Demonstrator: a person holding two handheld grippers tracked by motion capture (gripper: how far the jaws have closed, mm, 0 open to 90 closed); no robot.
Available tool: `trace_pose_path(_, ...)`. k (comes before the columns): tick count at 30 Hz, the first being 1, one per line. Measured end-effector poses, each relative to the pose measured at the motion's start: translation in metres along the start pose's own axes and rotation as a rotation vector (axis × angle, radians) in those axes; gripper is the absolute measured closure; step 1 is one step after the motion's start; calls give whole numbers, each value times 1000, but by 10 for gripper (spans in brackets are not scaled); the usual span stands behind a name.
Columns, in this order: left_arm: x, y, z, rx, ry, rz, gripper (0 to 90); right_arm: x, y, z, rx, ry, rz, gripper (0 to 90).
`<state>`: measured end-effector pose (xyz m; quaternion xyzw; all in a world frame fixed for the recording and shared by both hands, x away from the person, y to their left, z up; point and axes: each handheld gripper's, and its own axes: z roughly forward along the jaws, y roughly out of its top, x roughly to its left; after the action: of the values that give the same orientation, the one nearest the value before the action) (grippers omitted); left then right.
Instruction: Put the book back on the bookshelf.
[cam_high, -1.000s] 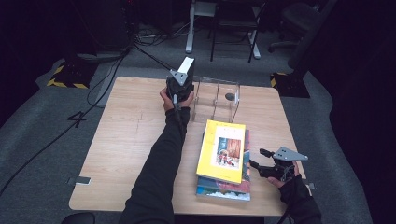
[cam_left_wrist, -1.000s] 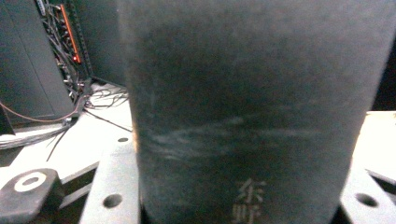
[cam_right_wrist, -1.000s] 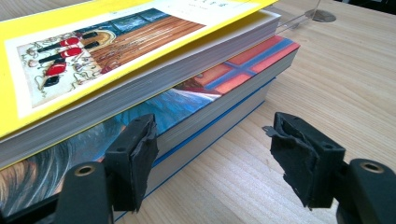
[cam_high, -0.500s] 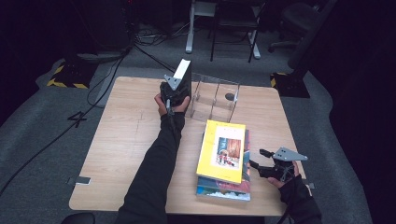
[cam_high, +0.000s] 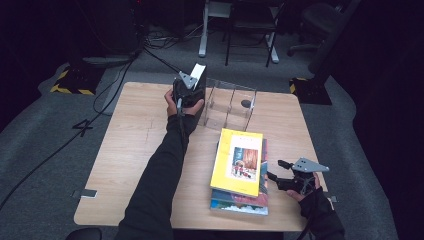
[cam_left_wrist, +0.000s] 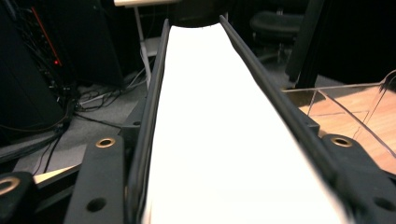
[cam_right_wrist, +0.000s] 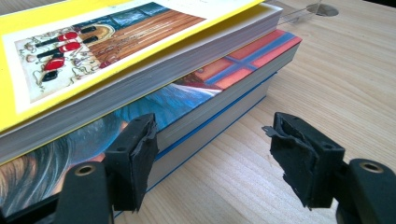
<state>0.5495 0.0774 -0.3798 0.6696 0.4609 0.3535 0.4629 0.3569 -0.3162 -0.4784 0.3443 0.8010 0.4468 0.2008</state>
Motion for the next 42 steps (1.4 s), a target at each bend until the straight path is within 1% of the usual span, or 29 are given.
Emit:
trace_pose_path(1,1,2,2,19,-12,7,413,0,0,0,1,0,0,320)
trace_pose_path(2,2,2,2,26,-13,4,396,0,0,0,2,1,1,322)
trace_pose_path(4,3,2,3,24,-23,-6,391,0,0,0,3,4,4,321)
trace_pose_path(6,3,2,3,26,-20,-12,385,-1,0,0,2,7,6,320)
trace_pose_path(9,3,3,3,36,-20,-8,384,-1,-1,0,5,8,13,319)
trace_pose_path(11,2,3,2,40,-14,5,412,-1,0,0,6,8,13,320)
trace_pose_path(13,2,4,2,50,-21,6,438,-1,0,0,6,7,14,320)
trace_pose_path(14,1,5,1,51,-19,16,466,-1,0,0,7,8,16,319)
trace_pose_path(15,2,6,1,53,-26,19,502,-1,0,0,7,9,16,319)
trace_pose_path(16,2,7,1,54,-34,16,511,-1,0,0,7,9,15,318)
trace_pose_path(17,1,7,1,46,-33,20,514,-1,0,0,7,9,15,318)
trace_pose_path(19,1,8,2,29,-37,14,522,-1,0,0,7,9,13,320)
trace_pose_path(21,-1,10,4,17,-45,32,527,-1,0,0,7,10,15,321)
trace_pose_path(22,-3,12,4,15,-44,43,528,-1,0,0,6,10,14,321)
trace_pose_path(24,-4,18,4,0,-49,46,530,-1,0,0,6,12,14,323)
trace_pose_path(26,-5,23,4,-14,-44,54,530,-2,-1,0,6,14,16,323)
trace_pose_path(27,-4,26,4,-29,-50,57,530,-1,-1,0,6,14,15,325)
trace_pose_path(31,-4,36,8,-57,-56,68,530,-1,0,0,4,14,16,330)
trace_pose_path(33,-5,38,12,-54,-59,67,530,-1,0,0,4,15,14,335)
trace_pose_path(35,-7,36,17,-49,-52,79,529,-1,0,0,4,15,12,337)
trace_pose_path(40,-5,22,26,-55,-52,53,529,-2,-1,0,1,20,14,337)
trace_pose_path(42,-4,16,29,-47,-49,48,528,-2,-1,0,0,21,13,336)
